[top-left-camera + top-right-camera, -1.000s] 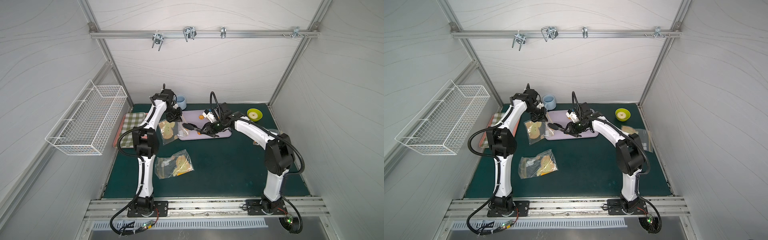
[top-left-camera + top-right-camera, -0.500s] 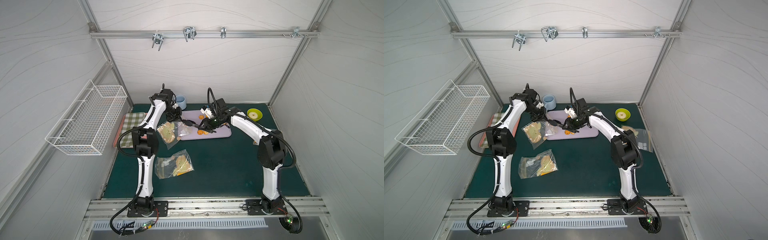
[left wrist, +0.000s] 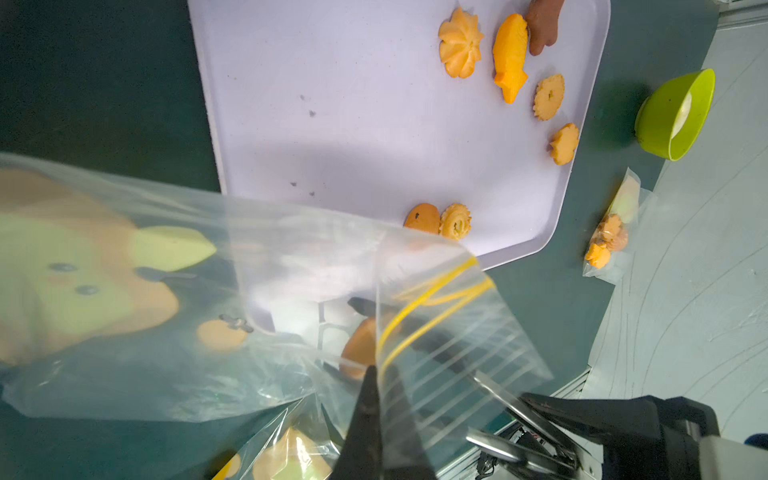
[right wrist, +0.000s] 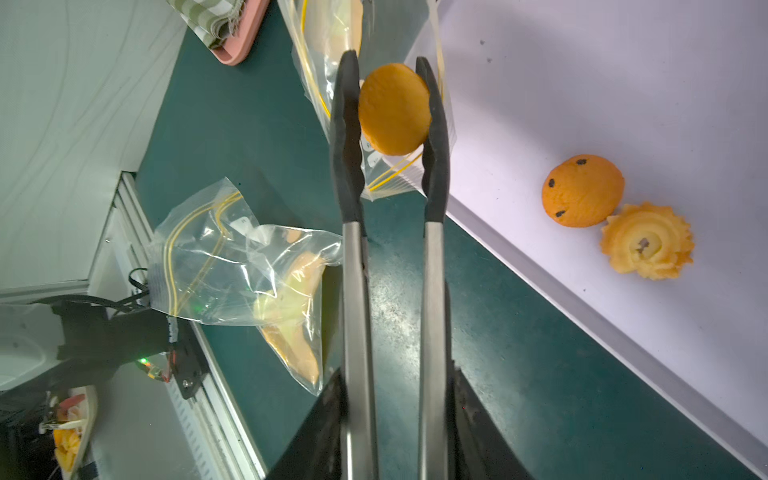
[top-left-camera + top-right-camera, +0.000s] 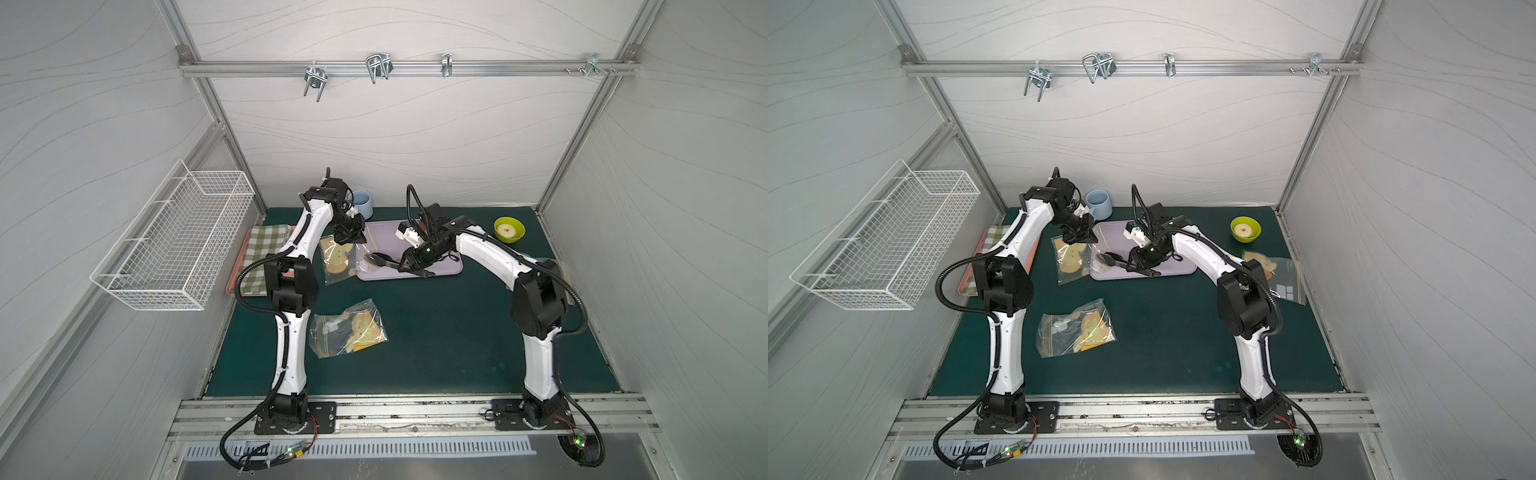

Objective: Put the cookies into a resealable bag to prevent moisture
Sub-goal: Place the cookie in the ziploc bag.

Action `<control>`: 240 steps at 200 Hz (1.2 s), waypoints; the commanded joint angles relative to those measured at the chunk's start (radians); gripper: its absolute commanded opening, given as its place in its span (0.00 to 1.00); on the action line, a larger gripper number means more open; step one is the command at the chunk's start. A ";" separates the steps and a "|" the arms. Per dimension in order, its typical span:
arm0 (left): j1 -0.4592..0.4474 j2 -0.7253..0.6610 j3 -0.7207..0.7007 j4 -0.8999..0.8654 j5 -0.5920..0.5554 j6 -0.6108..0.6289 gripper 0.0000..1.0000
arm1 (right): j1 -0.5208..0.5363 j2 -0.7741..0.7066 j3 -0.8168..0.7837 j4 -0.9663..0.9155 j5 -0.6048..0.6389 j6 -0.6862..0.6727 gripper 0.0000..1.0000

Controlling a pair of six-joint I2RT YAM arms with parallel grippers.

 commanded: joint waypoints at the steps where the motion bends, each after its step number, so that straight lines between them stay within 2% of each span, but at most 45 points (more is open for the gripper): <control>1: -0.004 0.003 0.004 0.010 0.034 0.013 0.00 | 0.006 -0.031 0.023 -0.030 0.018 -0.055 0.39; 57: -0.017 0.003 -0.001 0.014 0.054 0.021 0.00 | 0.005 0.067 0.177 -0.022 -0.075 0.001 0.38; 104: -0.017 0.002 -0.002 0.017 0.067 0.023 0.00 | -0.012 0.134 0.244 -0.017 -0.157 0.043 0.38; 124: -0.017 0.002 -0.004 0.017 0.069 0.022 0.00 | -0.026 0.156 0.262 -0.013 -0.136 0.100 0.38; 164: -0.017 0.000 -0.005 0.017 0.063 0.023 0.00 | -0.046 0.155 0.252 -0.013 0.014 0.202 0.35; 183: -0.017 0.001 -0.006 0.017 0.064 0.023 0.00 | -0.049 0.137 0.219 0.048 -0.058 0.211 0.35; 212: -0.017 0.002 -0.008 0.019 0.072 0.021 0.00 | -0.034 0.140 0.220 0.109 -0.236 0.197 0.36; 240: -0.017 -0.001 -0.009 0.019 0.074 0.021 0.00 | -0.033 0.177 0.251 0.120 -0.227 0.222 0.35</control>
